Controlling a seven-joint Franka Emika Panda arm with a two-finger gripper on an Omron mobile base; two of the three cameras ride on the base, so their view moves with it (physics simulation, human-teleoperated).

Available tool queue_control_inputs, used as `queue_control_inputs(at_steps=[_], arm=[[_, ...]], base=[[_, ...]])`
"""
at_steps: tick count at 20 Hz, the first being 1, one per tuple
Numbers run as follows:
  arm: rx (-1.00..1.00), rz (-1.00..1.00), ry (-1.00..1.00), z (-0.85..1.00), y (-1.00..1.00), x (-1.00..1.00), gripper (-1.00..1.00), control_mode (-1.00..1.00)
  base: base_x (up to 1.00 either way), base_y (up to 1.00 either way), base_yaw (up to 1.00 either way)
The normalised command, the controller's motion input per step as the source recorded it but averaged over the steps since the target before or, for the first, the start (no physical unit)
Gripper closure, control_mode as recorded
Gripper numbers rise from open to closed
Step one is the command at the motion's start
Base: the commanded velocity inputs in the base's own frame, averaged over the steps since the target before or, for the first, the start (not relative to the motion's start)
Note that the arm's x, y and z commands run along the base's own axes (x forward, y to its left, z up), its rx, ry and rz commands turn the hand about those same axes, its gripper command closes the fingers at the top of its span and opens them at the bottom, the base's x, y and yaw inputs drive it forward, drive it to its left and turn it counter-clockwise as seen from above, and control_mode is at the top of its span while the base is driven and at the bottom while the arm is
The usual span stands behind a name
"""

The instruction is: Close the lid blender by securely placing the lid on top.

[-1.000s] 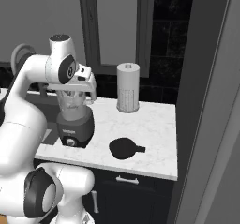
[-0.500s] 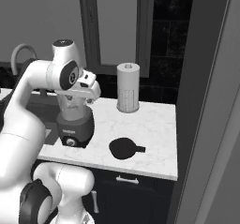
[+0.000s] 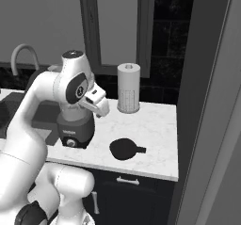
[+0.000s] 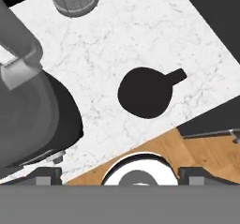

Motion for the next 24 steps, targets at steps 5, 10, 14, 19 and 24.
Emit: queue_control_inputs(at_steps=[5,10,14,19,24], arm=[[0.19,-0.40,0.00,-0.19,-0.70,-0.01,-1.00,-1.00],[0.18,-0.33,0.01,-0.32,-0.70,0.00,-1.00,-1.00],[0.06,-0.20,0.04,-0.40,-0.47,0.00,-1.00,-1.00],[0.01,-0.19,0.06,-0.51,-0.44,0.00,-1.00,-1.00],[0.00,-0.15,0.06,-0.47,-0.36,0.00,-1.00,-1.00]], base=[[0.00,0.00,0.00],[0.00,0.00,0.00],[0.00,0.00,0.00],[0.00,0.00,0.00],[0.00,0.00,0.00]])
